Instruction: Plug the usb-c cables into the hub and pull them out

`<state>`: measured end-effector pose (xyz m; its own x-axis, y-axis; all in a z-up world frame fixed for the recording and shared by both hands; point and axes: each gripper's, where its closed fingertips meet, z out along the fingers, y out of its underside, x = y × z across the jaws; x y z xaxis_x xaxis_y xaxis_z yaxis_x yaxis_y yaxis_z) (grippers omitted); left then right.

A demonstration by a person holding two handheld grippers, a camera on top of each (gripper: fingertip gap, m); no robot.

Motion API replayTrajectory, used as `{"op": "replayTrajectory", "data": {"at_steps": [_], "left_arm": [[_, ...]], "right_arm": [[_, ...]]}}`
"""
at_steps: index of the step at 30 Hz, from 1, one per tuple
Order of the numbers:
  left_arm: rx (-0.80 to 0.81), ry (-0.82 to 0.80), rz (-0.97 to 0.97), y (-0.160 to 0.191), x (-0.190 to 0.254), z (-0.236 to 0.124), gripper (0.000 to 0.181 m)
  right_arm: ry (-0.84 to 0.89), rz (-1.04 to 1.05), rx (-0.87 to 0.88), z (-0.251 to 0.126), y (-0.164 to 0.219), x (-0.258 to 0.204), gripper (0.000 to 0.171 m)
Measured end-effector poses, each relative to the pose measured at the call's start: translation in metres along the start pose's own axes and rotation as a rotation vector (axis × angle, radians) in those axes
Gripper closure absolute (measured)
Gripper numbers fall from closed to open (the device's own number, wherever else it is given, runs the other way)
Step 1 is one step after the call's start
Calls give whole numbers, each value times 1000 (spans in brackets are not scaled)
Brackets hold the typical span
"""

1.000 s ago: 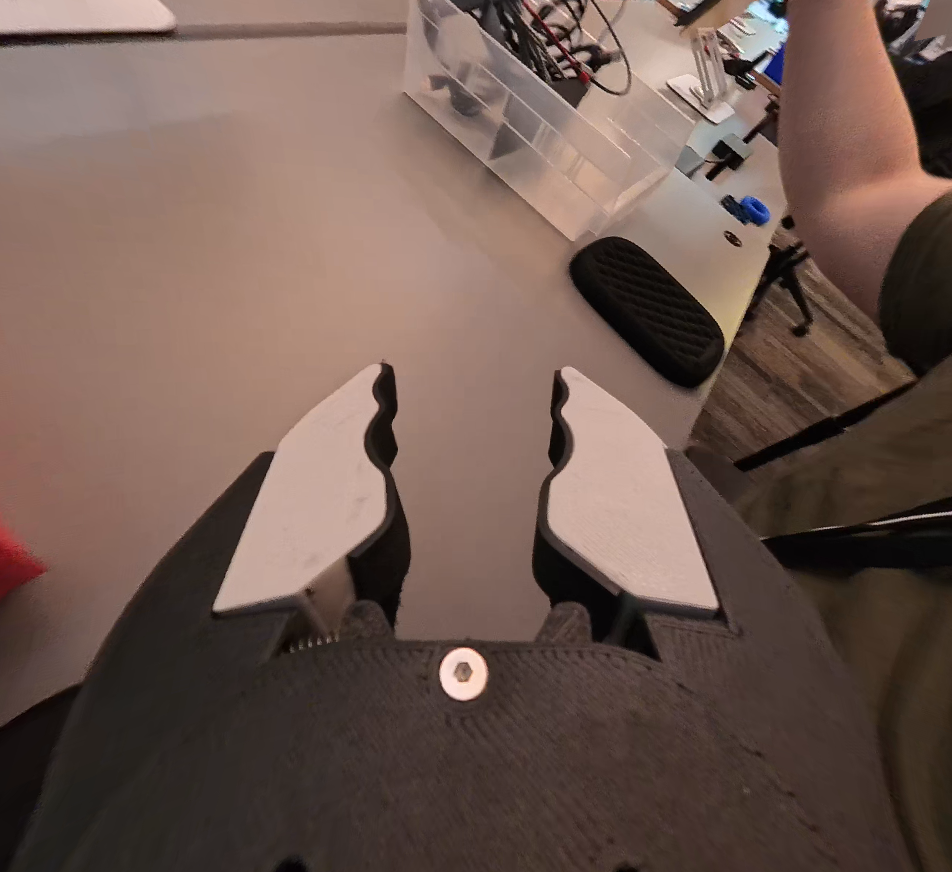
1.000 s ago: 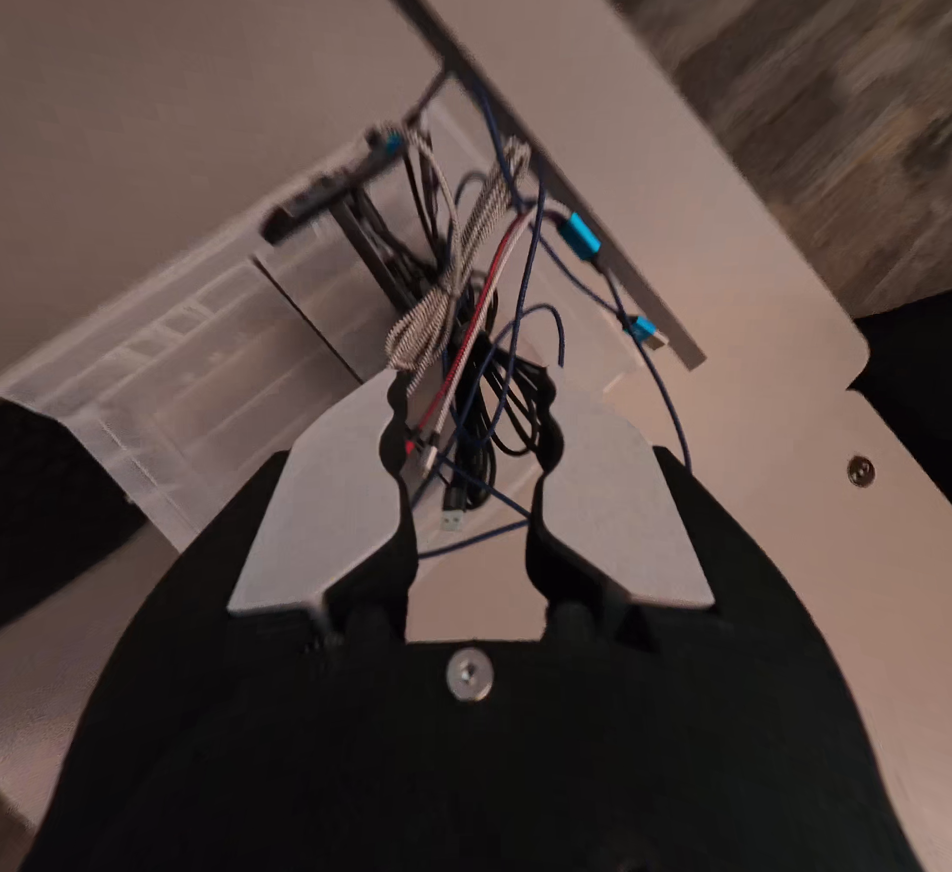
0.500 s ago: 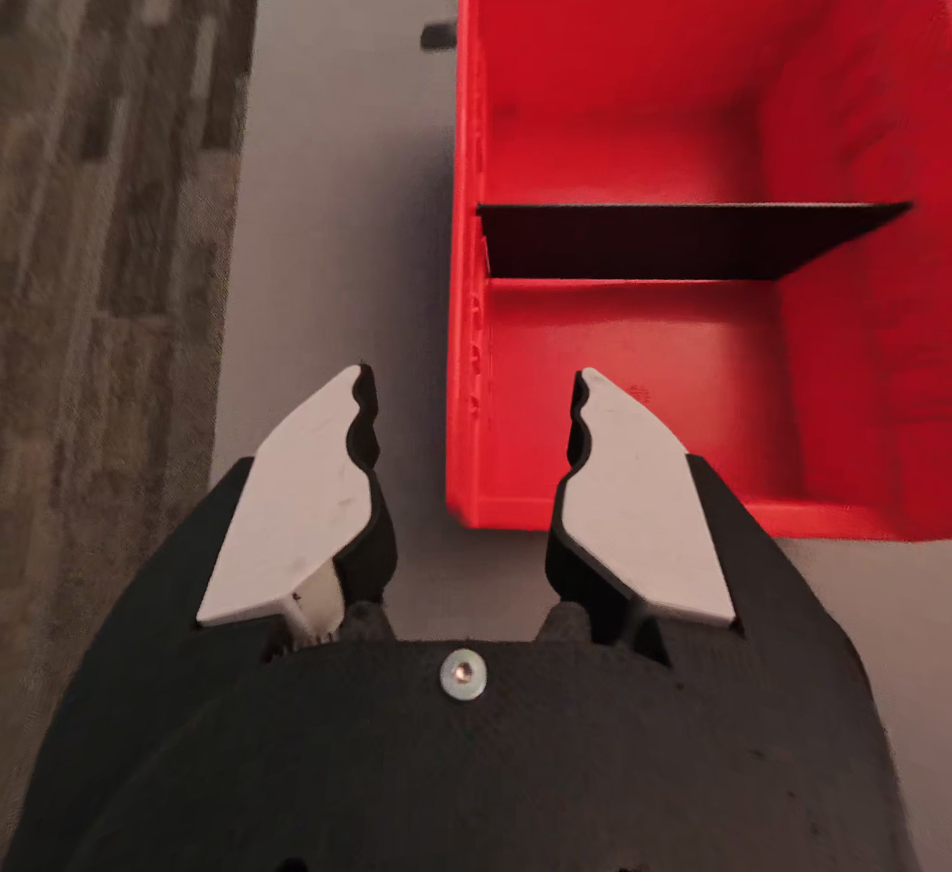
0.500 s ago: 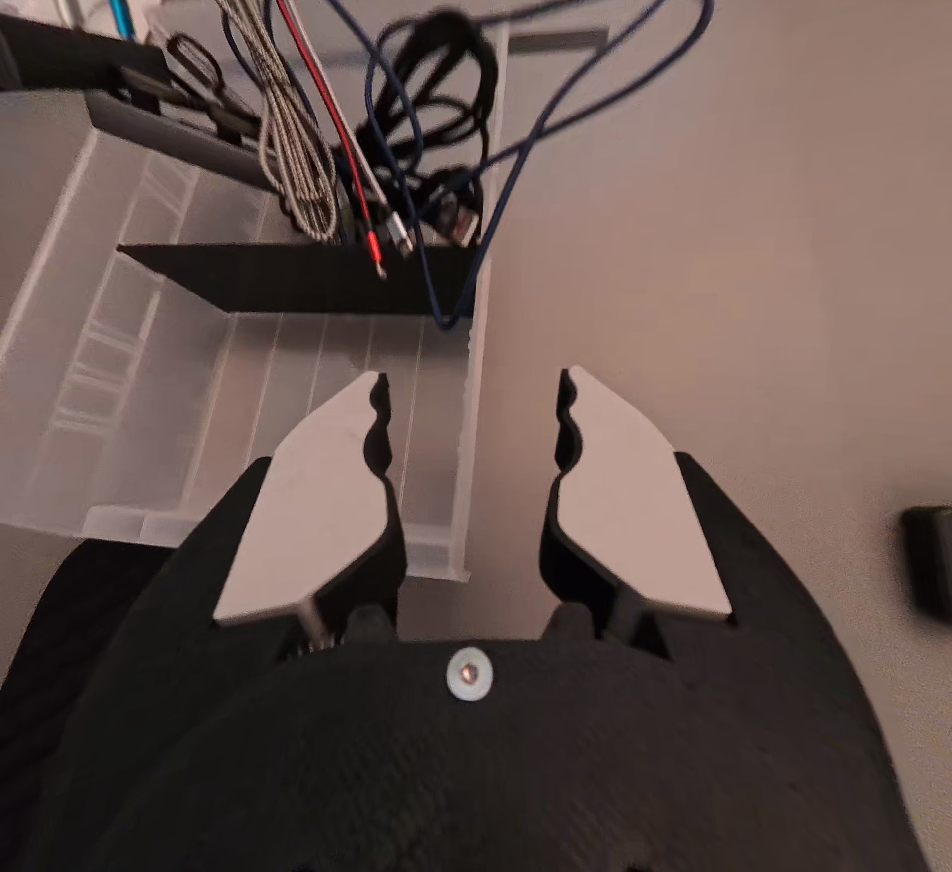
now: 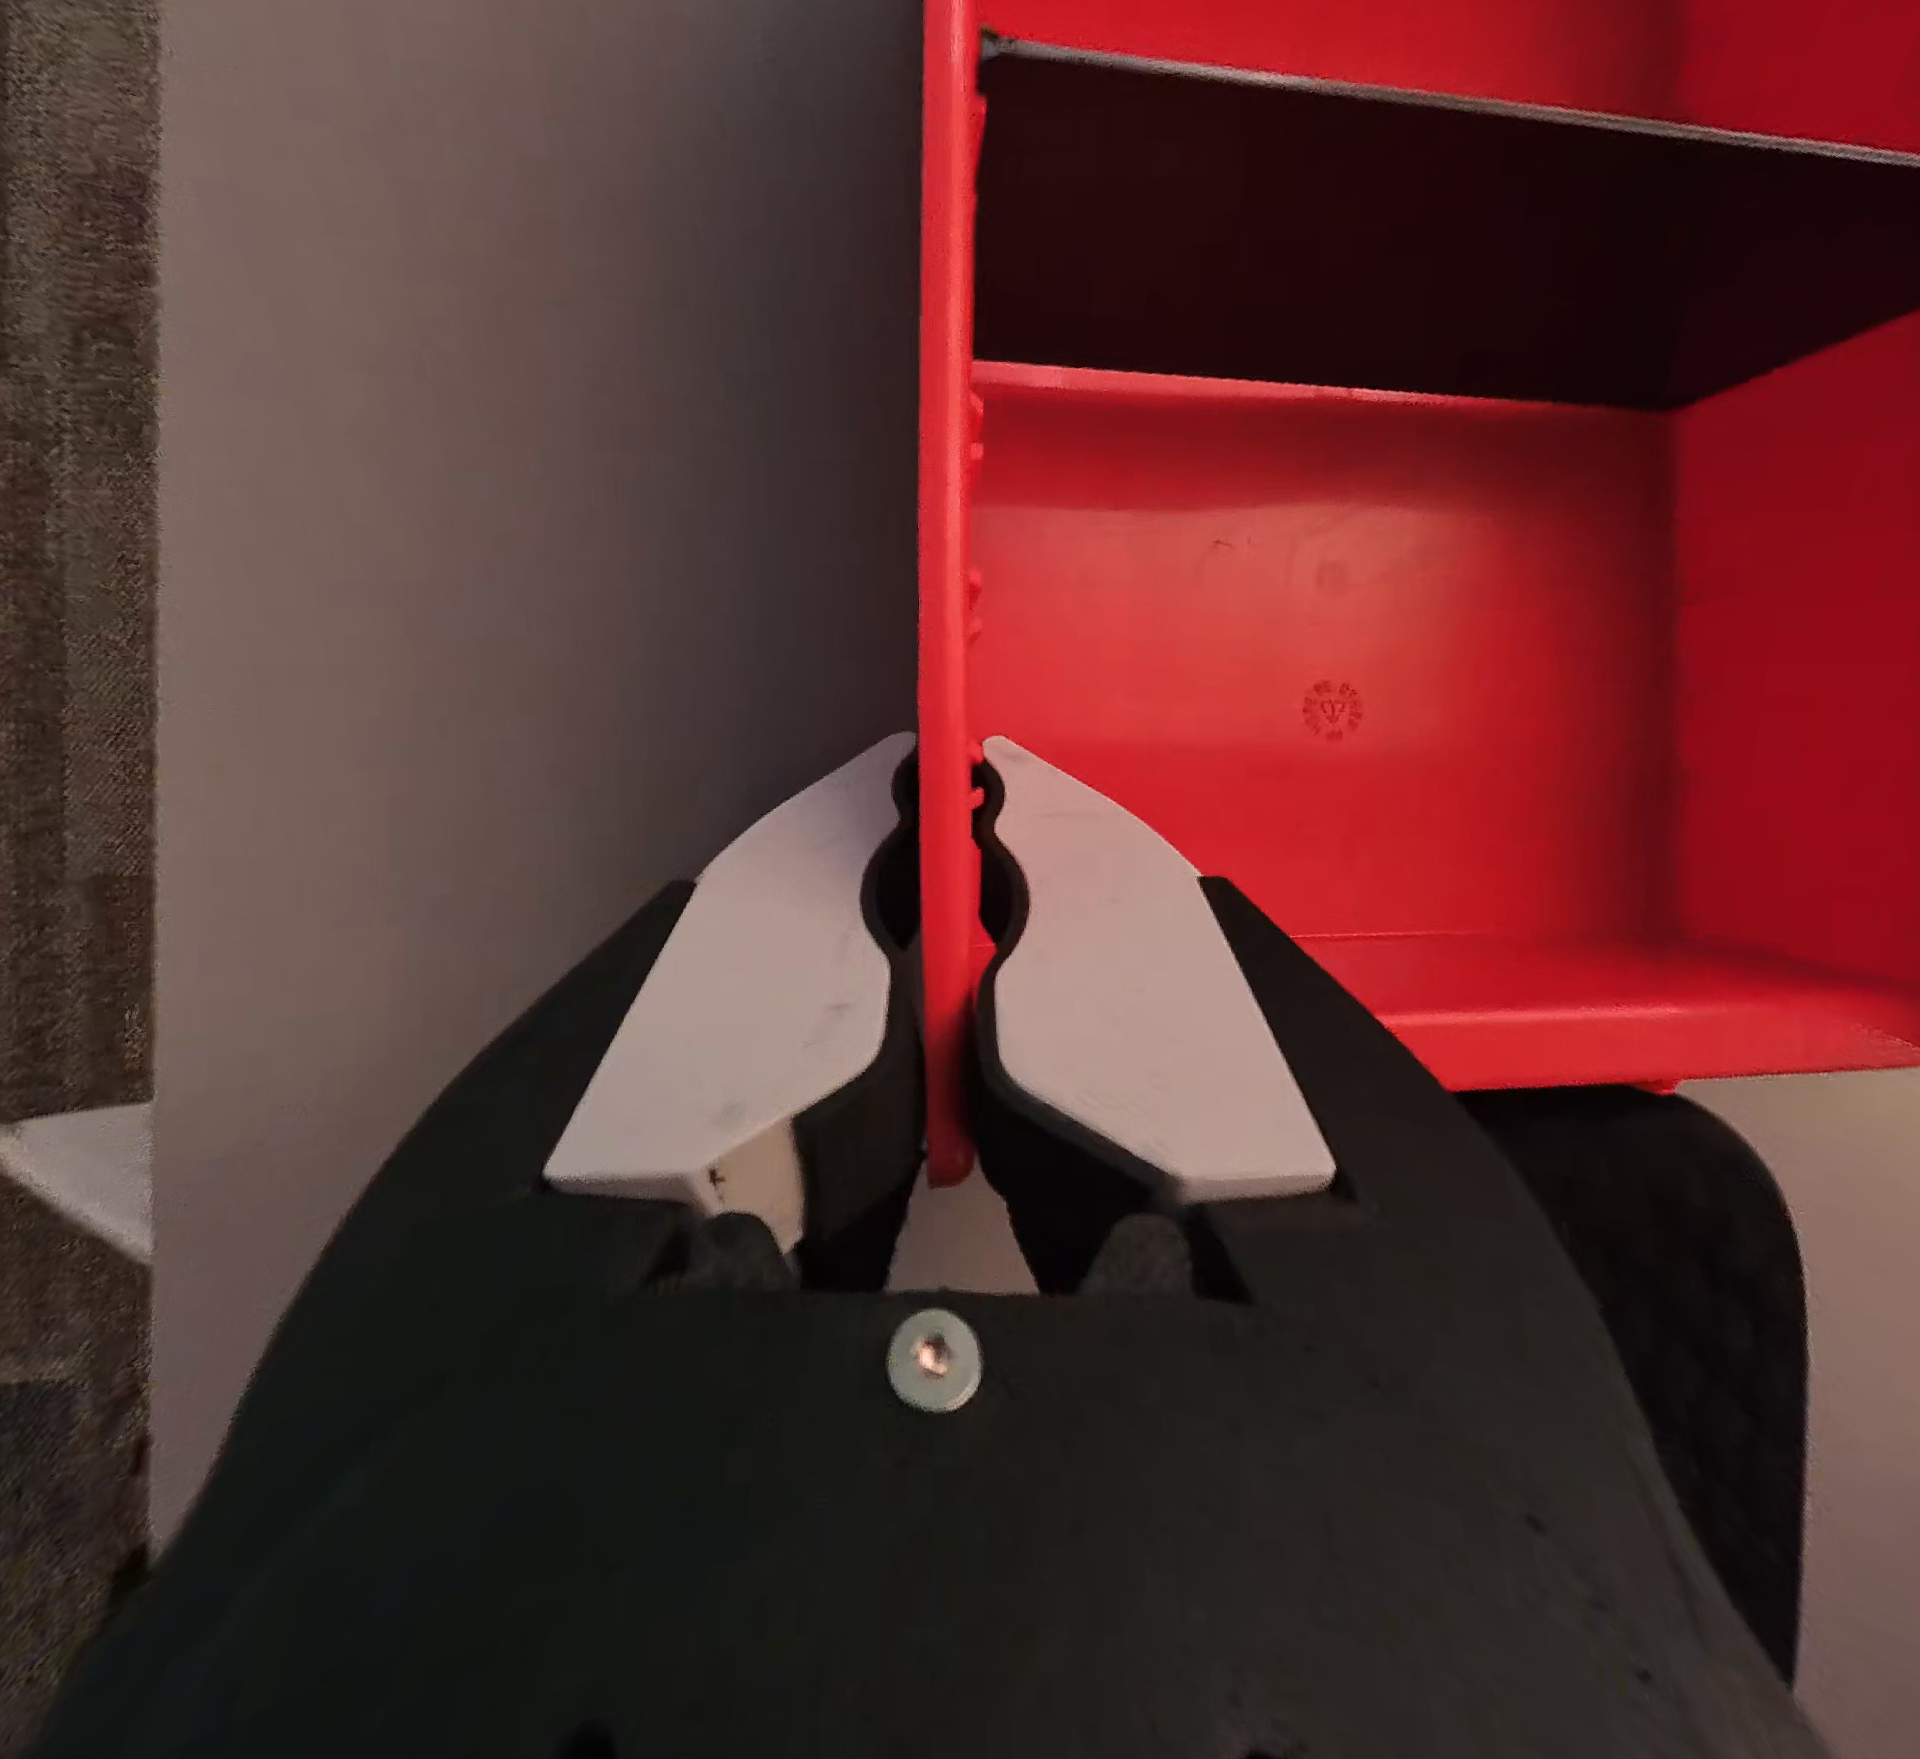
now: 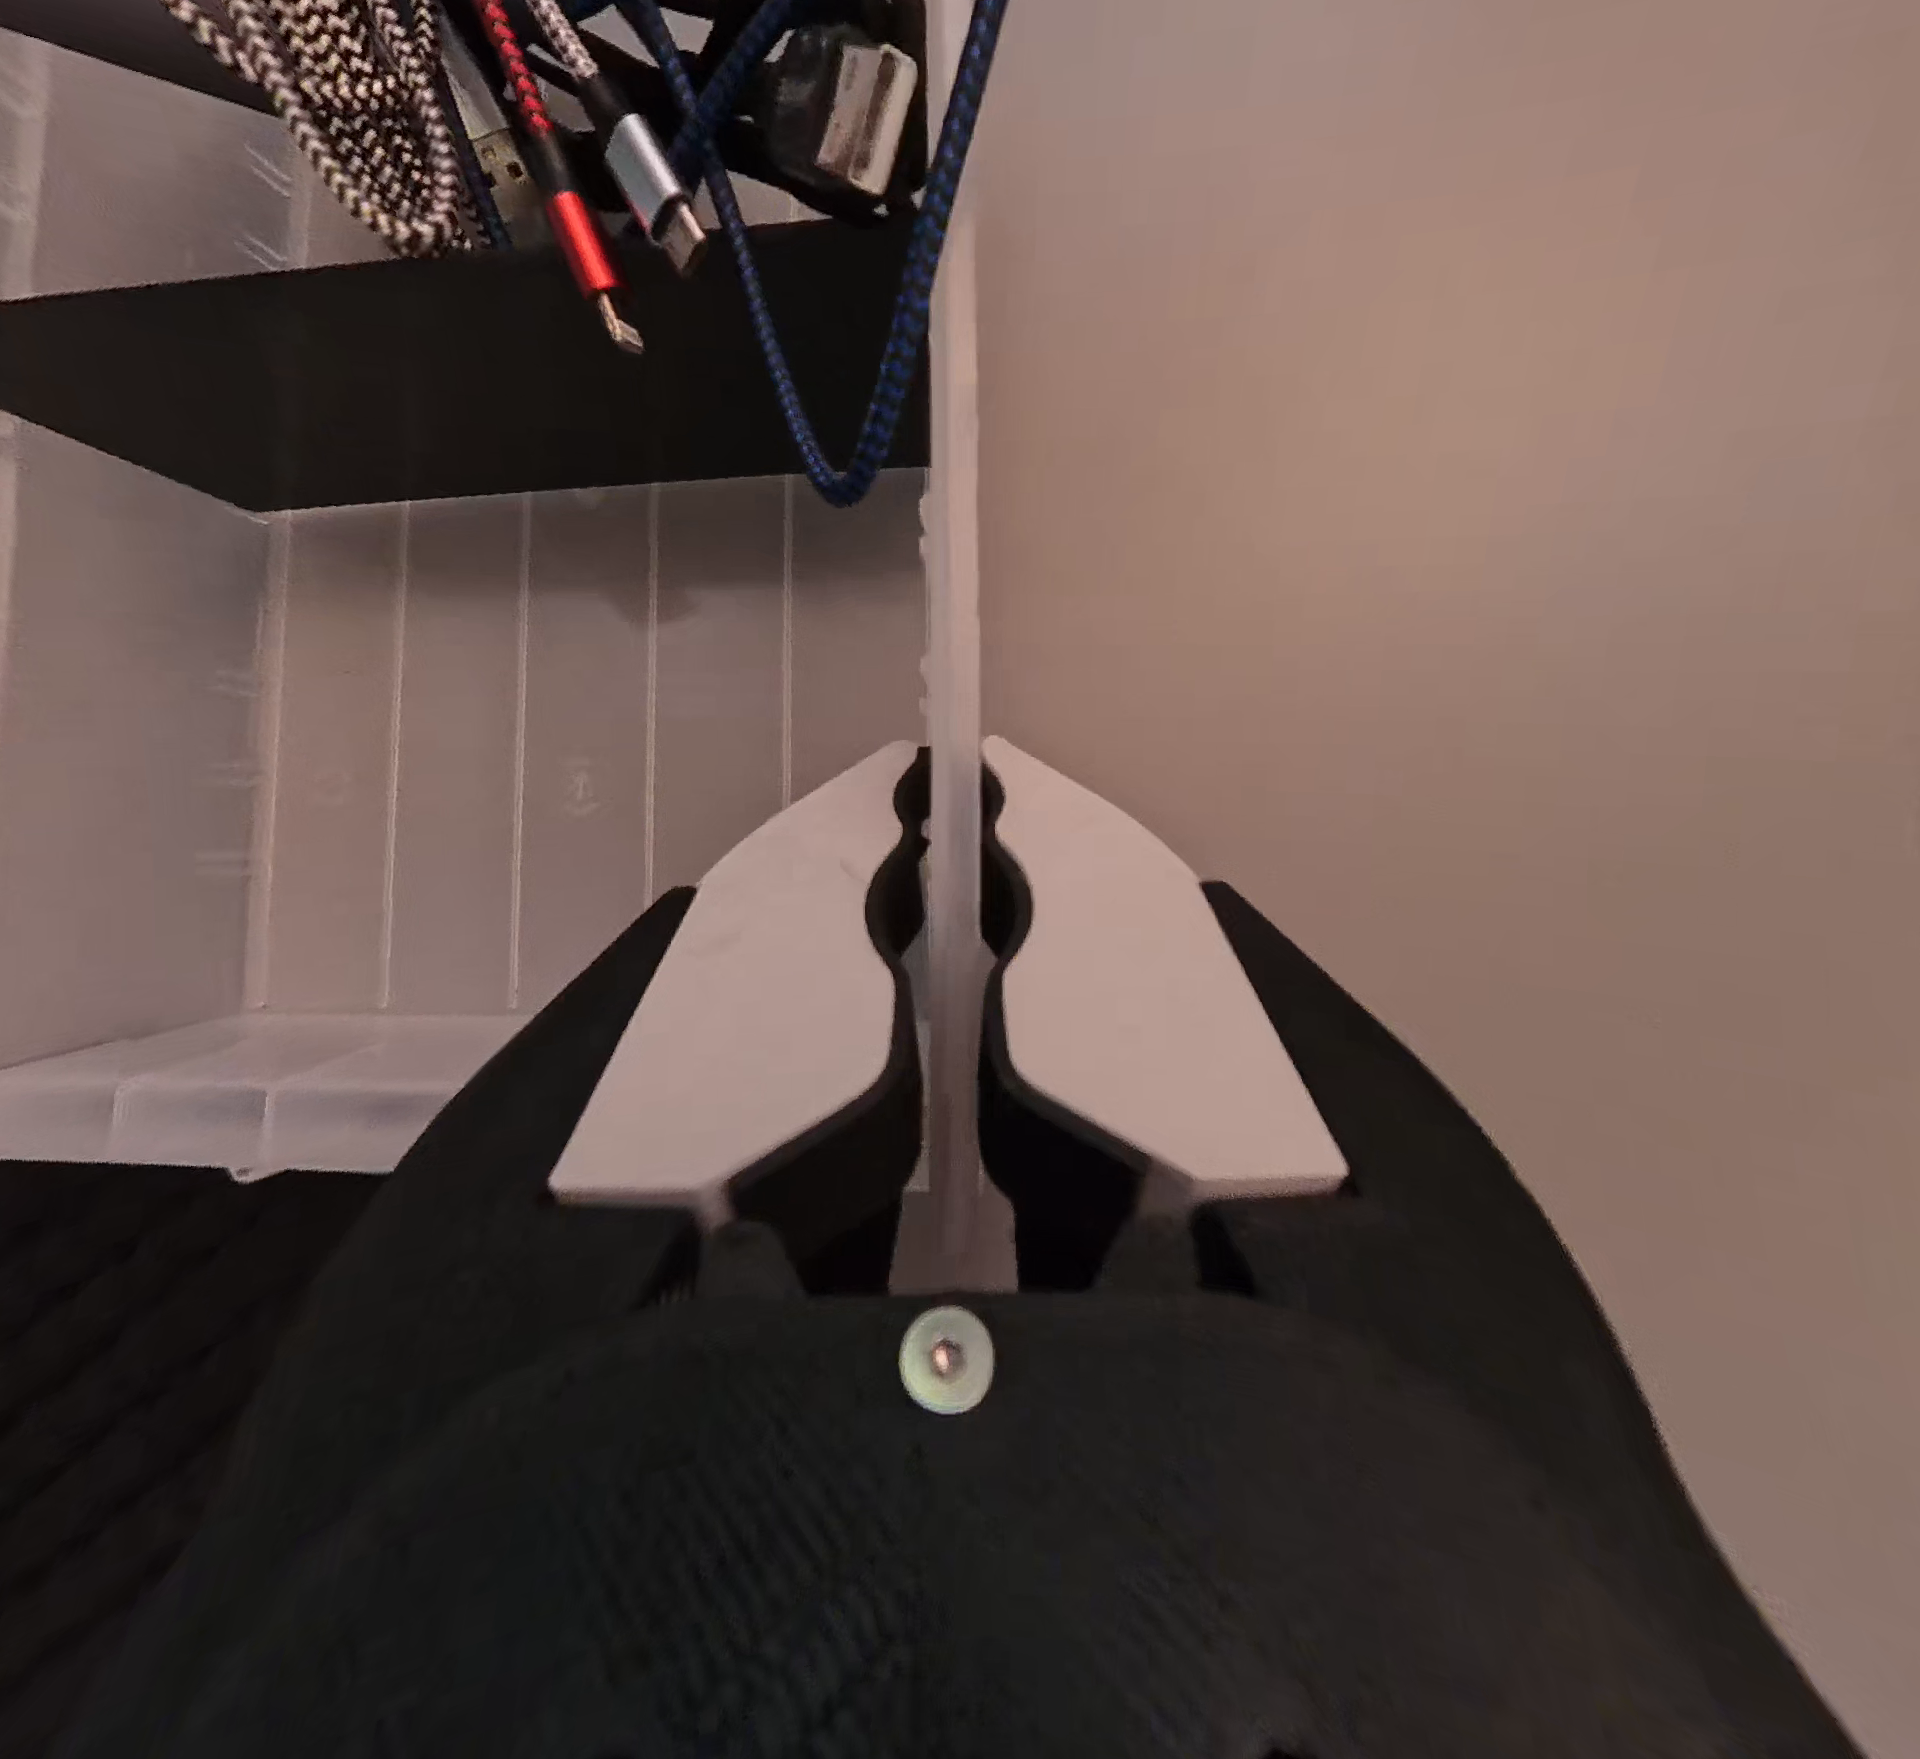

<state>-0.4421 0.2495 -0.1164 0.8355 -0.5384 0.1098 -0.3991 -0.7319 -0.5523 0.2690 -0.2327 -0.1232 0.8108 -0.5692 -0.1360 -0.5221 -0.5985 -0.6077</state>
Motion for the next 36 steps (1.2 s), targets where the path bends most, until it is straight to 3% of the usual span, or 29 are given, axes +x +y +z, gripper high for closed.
{"op": "replayTrajectory", "data": {"at_steps": [1, 5, 7, 10, 13, 15, 16, 18, 20, 21, 26, 29, 36], "left_arm": [[2, -4, -6, 4, -3, -3, 177], [21, -3, -35, 10, -10, -10, 176], [81, -8, -74, 6, -13, -22, 161], [270, -51, -110, -20, -7, -78, 140], [478, -11, -5, -70, 62, -141, 121], [545, 67, 104, -95, 139, -153, 105], [532, 71, 159, -101, 175, -146, 96], [472, 37, 255, -101, 235, -114, 80], [431, 18, 299, -95, 279, -71, 63], [415, 9, 293, -89, 292, -46, 64], [234, -51, 186, -40, 304, 57, 58], [208, -72, 140, -23, 302, 86, 53], [168, -108, 135, -16, 309, 108, 46]], "right_arm": [[5, 20, 5, -1, 1, 2, 165], [9, 46, 24, -1, 1, 1, 164], [50, 46, 57, -11, 1, 5, 156], [258, 17, 238, -68, -28, 7, 145], [222, -83, 637, -152, -108, -66, 144], [58, -147, 857, -188, -154, -148, 127], [-27, -177, 862, -188, -166, -189, 117], [-121, -220, 776, -156, -176, -256, 89], [-152, -249, 680, -106, -168, -302, 86], [-174, -241, 611, -78, -156, -319, 84], [-133, -185, 399, 26, -92, -345, 70], [-99, -155, 283, 65, -60, -350, 61], [-88, -185, 131, 116, -16, -375, 48]]}}
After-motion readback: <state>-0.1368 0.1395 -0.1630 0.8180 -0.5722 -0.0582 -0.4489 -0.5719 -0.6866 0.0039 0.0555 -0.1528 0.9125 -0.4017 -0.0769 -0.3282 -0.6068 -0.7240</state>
